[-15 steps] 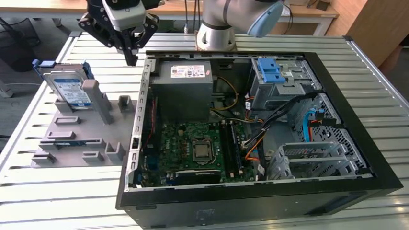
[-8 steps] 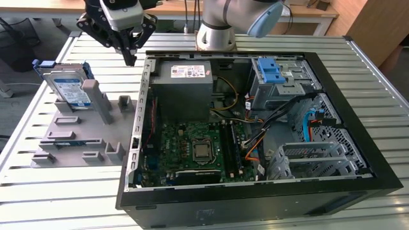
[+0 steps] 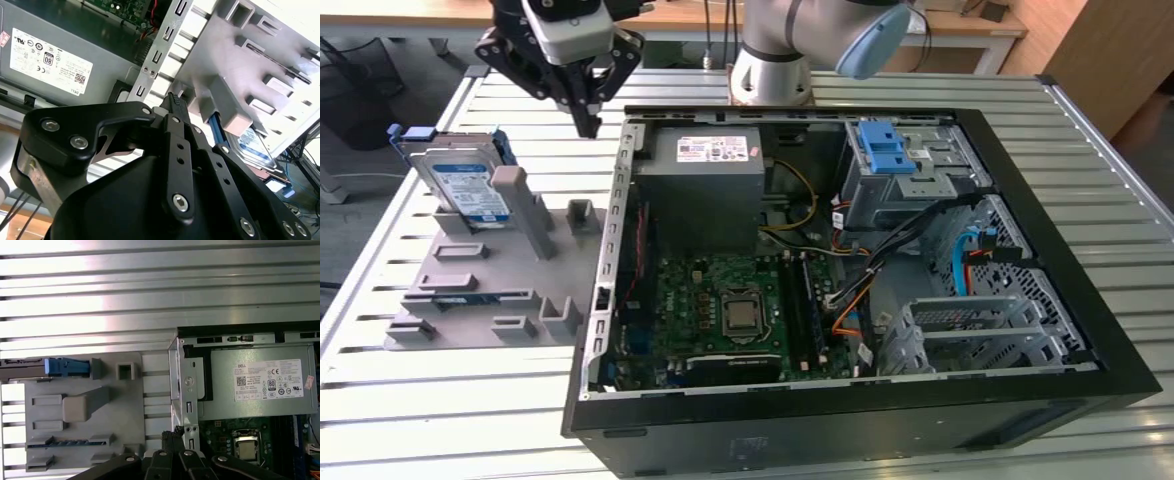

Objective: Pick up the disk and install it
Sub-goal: 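Reach for the disk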

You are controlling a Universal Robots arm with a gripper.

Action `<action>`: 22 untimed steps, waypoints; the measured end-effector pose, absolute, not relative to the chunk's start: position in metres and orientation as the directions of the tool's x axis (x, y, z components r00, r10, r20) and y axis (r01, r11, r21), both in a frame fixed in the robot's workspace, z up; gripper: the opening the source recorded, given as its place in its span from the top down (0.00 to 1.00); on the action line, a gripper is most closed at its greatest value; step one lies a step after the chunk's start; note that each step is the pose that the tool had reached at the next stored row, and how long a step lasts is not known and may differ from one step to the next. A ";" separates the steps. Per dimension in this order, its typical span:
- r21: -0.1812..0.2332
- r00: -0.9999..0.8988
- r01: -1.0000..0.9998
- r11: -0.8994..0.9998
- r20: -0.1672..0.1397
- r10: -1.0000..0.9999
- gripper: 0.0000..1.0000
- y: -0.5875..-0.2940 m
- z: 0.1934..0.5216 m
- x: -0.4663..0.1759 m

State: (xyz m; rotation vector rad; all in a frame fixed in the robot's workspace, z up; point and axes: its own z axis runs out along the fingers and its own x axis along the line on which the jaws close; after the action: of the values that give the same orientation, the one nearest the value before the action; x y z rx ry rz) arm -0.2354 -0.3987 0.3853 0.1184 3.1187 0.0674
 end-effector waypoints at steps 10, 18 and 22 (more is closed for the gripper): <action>0.044 -0.997 0.075 0.996 -0.018 0.076 0.89 -0.399 0.385 -0.239; 0.044 -0.997 0.075 0.996 -0.018 0.076 0.89 -0.399 0.384 -0.243; 0.044 -0.997 0.075 0.996 -0.018 0.076 0.89 -0.399 0.384 -0.244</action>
State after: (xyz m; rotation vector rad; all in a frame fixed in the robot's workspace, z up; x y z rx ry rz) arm -0.2443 -0.3986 0.3843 0.1185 3.1193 0.0674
